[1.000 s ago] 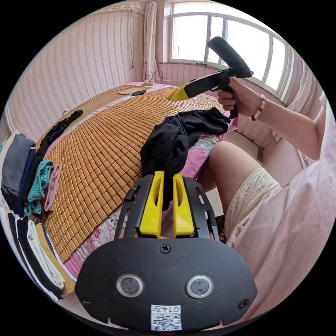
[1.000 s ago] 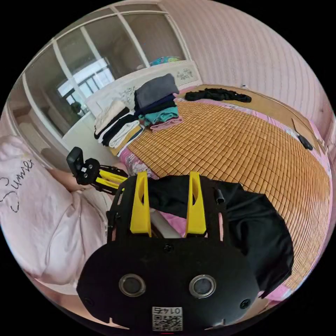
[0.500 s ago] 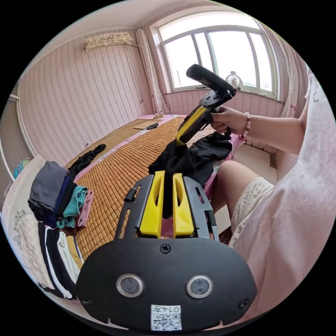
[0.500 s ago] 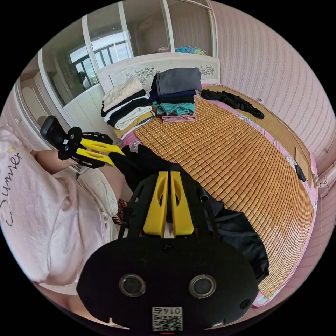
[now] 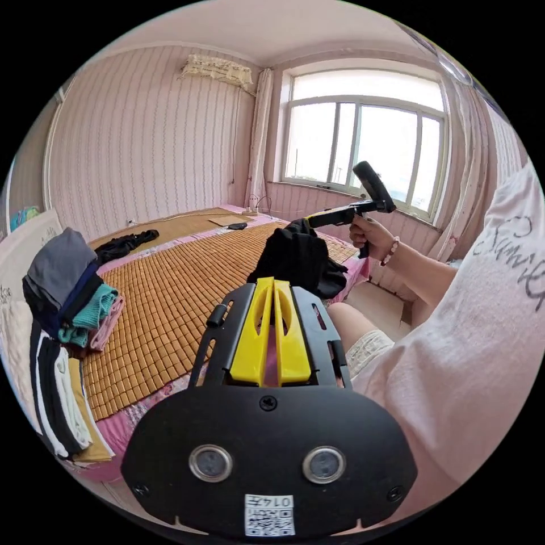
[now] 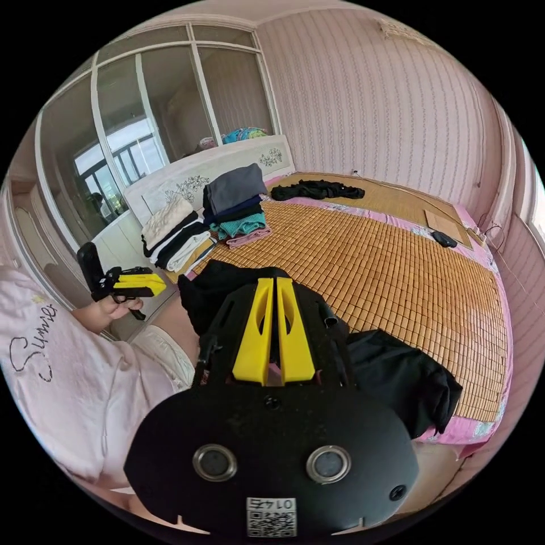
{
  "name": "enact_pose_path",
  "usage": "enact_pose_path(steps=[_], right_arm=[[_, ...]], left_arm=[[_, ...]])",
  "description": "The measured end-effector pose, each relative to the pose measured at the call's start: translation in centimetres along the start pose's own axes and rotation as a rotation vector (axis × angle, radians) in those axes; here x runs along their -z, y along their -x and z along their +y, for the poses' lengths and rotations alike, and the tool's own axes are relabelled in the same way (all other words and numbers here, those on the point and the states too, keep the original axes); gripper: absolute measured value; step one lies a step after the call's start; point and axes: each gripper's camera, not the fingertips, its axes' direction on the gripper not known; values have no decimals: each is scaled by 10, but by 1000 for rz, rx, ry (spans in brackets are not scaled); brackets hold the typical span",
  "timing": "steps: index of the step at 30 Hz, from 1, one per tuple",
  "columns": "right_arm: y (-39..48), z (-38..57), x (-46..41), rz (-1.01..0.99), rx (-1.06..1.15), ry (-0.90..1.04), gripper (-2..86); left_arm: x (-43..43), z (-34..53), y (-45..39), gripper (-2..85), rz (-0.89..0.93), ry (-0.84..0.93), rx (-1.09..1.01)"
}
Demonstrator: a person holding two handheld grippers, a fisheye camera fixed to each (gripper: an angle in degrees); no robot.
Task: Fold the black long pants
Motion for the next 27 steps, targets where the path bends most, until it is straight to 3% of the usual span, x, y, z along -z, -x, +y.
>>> enact_pose_path(steps=[3, 6, 8, 11, 13, 16, 20, 27], right_arm=[[1, -1, 4, -13, -1, -31, 2], [5, -4, -6, 12, -3, -10, 2], [6, -6, -16, 26, -15, 11, 1], [5, -9, -31, 14, -28, 25, 1], [3, -10, -37, -7, -25, 22, 1], [-5, -13, -43, -19, -18, 42, 0], [-28, -13, -40, -3, -31, 58, -5], [-73, -10, -45, -187, -73, 66, -6]], left_arm=[[-7, 12, 0, 32, 27, -75, 88], [-28, 9, -12, 130, 232, -53, 172], [-32, 4, -26, 136, 303, -57, 148], [-30, -2, -55, 115, 160, -62, -44], [-46, 2, -67, 42, 40, 29, -136], [-60, 12, -62, 0, 41, 85, -103], [-43, 21, -55, -8, 53, 28, -67], [-21, 29, -56, -10, -27, 6, -141]])
